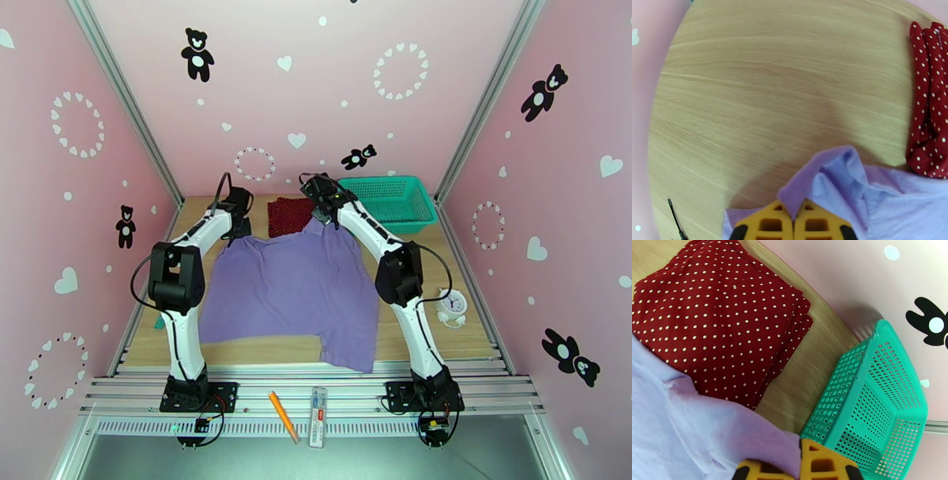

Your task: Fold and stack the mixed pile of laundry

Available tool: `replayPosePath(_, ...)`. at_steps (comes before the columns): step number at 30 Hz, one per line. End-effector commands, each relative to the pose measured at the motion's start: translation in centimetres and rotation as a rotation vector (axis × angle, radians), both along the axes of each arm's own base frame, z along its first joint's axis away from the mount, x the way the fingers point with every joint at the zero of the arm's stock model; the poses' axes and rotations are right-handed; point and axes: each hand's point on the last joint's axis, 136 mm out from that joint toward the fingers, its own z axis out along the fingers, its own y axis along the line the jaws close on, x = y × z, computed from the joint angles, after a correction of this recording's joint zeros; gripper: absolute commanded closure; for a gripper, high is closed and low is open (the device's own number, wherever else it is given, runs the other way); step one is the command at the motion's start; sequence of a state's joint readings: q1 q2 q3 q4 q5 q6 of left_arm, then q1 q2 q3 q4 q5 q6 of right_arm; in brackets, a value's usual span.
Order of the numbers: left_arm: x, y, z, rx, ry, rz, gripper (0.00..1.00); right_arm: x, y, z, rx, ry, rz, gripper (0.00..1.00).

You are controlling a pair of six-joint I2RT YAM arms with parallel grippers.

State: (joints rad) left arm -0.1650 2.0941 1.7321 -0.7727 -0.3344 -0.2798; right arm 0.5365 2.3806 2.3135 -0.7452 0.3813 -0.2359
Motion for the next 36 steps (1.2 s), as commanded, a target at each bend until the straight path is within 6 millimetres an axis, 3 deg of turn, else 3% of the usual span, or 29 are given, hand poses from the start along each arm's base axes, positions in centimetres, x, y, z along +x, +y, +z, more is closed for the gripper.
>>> replayPosePath(1,1.2,1.8,1.0,0.073,-0.038,0.071,1.0,1.9,-0.4,0.1,0.02,-0.051,-0.064,1.0)
replayPosePath(8,2.2,4.3,-0.2,0.112,-0.02,0.154,1.0,4.0,-0.4,-0.7,0.031,-0.074,-0.09,1.0)
replayPosePath(19,3.9,4.6,-2.4,0.144,0.038,0.14,1.0,5.3,-0.3,-2.2,0.055,-0.085,-0.106,1.0)
replayPosePath(20,4.0,4.7,-2.7,0.146,0.044,0.139,1.0,5.3,-0.3,-2.5,0.055,-0.079,-0.107,0.95)
replayPosePath(24,4.3,4.6,-2.8,0.143,0.043,0.141,0.66,5.3,-0.2,-2.6,0.067,-0.078,-0.108,0.79)
replayPosePath(26,4.5,4.8,-2.3,0.15,0.032,0.149,0.5,5.5,-0.1,-2.2,0.076,-0.088,-0.107,0.62)
replayPosePath(29,4.7,5.3,-1.2,0.164,0.018,0.167,0.29,5.7,0.0,-1.6,0.095,-0.103,-0.113,0.43)
replayPosePath(31,4.7,5.7,-0.4,0.161,0.005,0.181,0.22,5.8,0.2,-1.1,0.113,-0.109,-0.116,0.38)
replayPosePath(36,4.1,6.8,3.2,0.169,-0.045,0.213,0.17,5.3,0.7,1.2,0.186,-0.116,-0.119,0.31)
